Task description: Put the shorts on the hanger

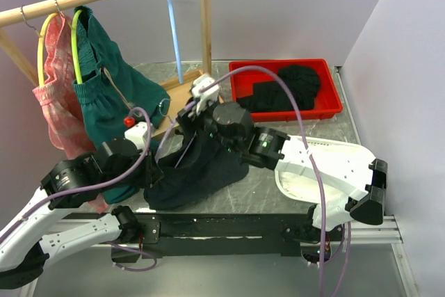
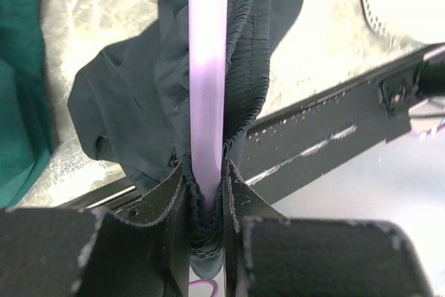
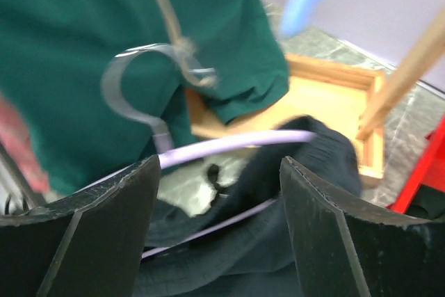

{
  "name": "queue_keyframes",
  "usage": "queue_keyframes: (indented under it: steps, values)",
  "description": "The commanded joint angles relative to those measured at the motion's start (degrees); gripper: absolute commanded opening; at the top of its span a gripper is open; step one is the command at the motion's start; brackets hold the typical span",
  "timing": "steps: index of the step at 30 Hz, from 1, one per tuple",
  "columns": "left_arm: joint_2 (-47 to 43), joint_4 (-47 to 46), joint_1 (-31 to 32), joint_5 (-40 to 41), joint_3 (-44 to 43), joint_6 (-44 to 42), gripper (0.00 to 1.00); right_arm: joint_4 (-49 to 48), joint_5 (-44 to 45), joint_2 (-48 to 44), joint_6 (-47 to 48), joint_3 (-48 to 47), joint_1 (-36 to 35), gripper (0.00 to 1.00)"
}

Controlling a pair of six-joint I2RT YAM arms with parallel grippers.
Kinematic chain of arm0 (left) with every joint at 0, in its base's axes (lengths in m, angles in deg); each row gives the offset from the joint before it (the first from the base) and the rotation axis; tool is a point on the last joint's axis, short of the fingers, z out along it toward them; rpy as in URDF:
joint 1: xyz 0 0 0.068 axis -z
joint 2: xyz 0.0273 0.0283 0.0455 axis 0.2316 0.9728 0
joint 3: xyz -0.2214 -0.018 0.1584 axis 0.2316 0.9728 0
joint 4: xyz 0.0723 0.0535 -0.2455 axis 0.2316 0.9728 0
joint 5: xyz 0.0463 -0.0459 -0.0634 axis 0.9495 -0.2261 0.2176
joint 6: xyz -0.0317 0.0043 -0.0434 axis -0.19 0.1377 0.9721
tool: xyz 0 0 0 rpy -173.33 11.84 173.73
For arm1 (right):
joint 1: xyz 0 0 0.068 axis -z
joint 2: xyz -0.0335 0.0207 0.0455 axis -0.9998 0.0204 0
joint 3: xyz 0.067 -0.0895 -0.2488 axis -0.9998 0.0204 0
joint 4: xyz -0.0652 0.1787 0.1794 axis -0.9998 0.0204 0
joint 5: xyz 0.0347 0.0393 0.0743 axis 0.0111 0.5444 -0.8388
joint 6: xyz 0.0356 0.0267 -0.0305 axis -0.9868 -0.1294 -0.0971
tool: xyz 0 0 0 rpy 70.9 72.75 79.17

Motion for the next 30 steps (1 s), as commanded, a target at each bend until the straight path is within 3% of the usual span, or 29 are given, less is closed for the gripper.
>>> queue_keyframes:
  steps: [1, 8, 17, 22, 30]
  values:
    - [-1.64, -1.72, -0.13, 7.34, -4.93, 4.13, 0.01, 0.05, 0.68, -2.10, -6.08, -5.40, 6.05, 0.78]
    - [0.90, 2.76, -0.13, 16.83, -11.86, 7.47, 0.01, 3.47, -5.30, 4.65, -9.08, -17.33, 10.01, 0.82]
    - [10.65, 5.67, -0.13, 27.73, -23.11, 7.39, 0.01, 5.05, -3.99, 10.46, -8.64, -25.70, 10.01, 0.84]
    - [20.14, 9.98, -0.22, 35.73, -31.73, 8.27, 0.01, 4.27, -3.20, 9.77, -9.69, -23.43, 9.92, 0.84]
    - [31.39, 9.71, -2.41, 39.17, -45.09, 3.26, 0.01, 2.51, -1.97, 3.88, -10.48, -15.44, 10.01, 0.84]
